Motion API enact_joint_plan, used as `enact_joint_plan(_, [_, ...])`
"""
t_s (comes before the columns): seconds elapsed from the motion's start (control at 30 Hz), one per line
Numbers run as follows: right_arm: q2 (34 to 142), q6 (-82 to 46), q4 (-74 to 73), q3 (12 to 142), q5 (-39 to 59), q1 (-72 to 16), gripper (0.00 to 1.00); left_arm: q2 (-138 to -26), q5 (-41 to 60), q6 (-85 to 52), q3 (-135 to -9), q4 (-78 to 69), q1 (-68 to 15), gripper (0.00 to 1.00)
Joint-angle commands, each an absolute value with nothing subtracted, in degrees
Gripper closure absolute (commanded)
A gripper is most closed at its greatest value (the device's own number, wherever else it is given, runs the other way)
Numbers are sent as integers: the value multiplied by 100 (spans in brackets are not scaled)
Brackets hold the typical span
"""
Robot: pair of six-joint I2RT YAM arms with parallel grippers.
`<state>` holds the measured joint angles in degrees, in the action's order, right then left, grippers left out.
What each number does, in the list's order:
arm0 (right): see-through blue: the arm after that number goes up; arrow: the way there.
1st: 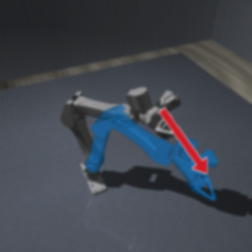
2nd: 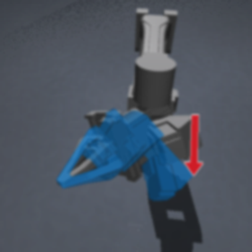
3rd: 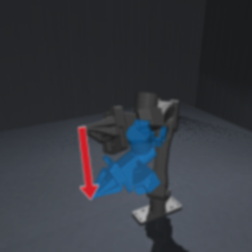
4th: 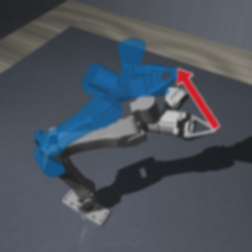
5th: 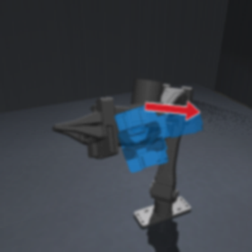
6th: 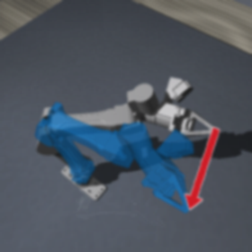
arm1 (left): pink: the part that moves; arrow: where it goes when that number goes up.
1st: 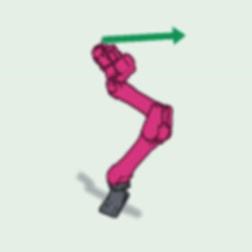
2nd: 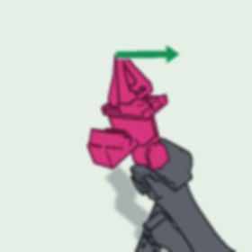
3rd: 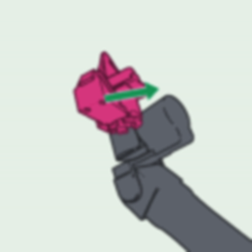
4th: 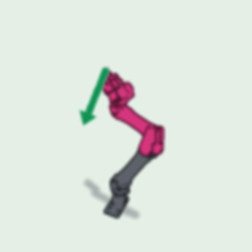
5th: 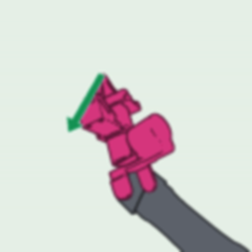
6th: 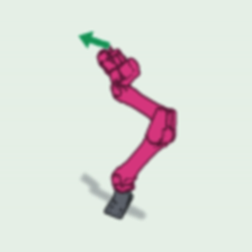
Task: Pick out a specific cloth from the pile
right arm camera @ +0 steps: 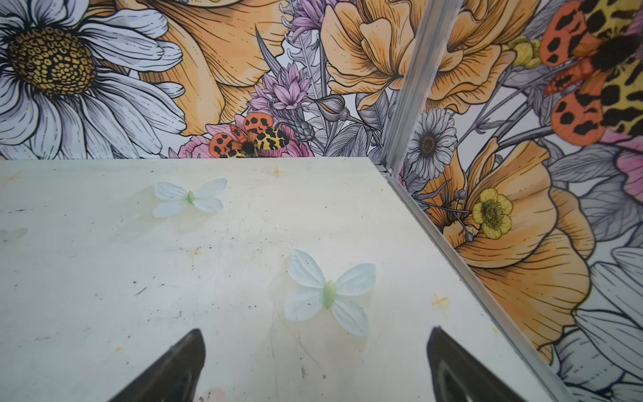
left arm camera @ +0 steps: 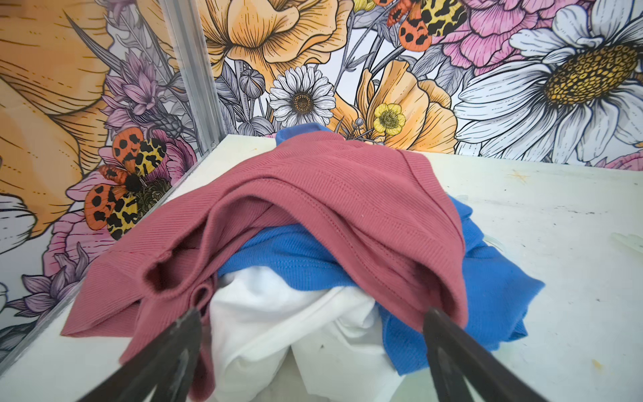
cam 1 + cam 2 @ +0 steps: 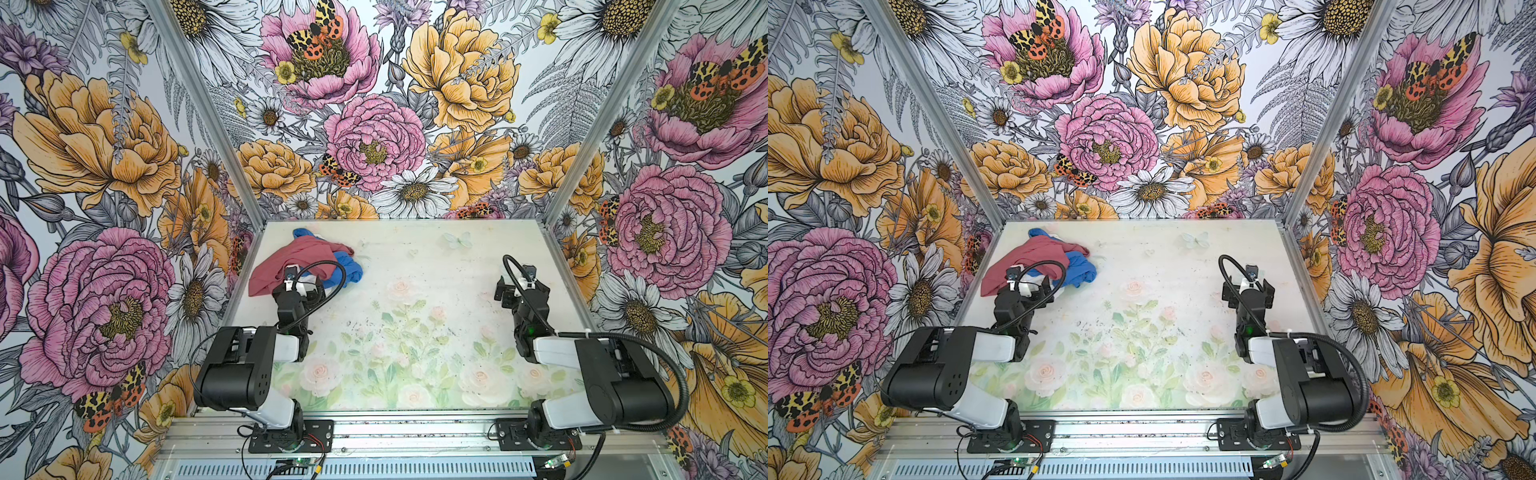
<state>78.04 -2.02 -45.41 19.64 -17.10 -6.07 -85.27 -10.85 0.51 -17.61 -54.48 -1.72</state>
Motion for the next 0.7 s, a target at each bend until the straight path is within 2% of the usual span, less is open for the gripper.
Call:
enact_joint_plan(0.0, [6841, -194, -2974, 2591, -1708, -923, 1, -7498, -2017, 265, -1570, -5333, -561, 1])
enact_joint_plan(0.17, [6420, -1208, -958, 3712, -1218, -1612, 1, -5584, -2570, -727, -2332, -1870, -885, 1])
enact_joint_plan(0.23, [6490, -1476, -575, 4053, -1173, -2002, 1, -5142, -2707, -1243, -2632, -735, -855, 2])
enact_joint_plan(0.33, [6786, -1904, -121, 4579, -973, -2570, 1, -4952, -2642, -2032, -3100, 701, -837, 9])
enact_joint_plan(0.4, [7109, -2139, 138, 4988, -740, -2961, 1, -5150, -2001, -2356, -3341, 1341, -591, 14])
enact_joint_plan(0.53, [7818, -2310, 303, 5737, -421, -4015, 1, -5901, 269, -2786, -3641, 1618, 390, 42])
enact_joint_plan(0.6, [8132, -2335, 300, 6044, -434, -4493, 1, -6174, 483, -2886, -3730, 1591, 497, 48])
enact_joint_plan(0.67, [8457, -2355, 282, 6325, -462, -4937, 1, -6343, 395, -2977, -3790, 1561, 497, 49])
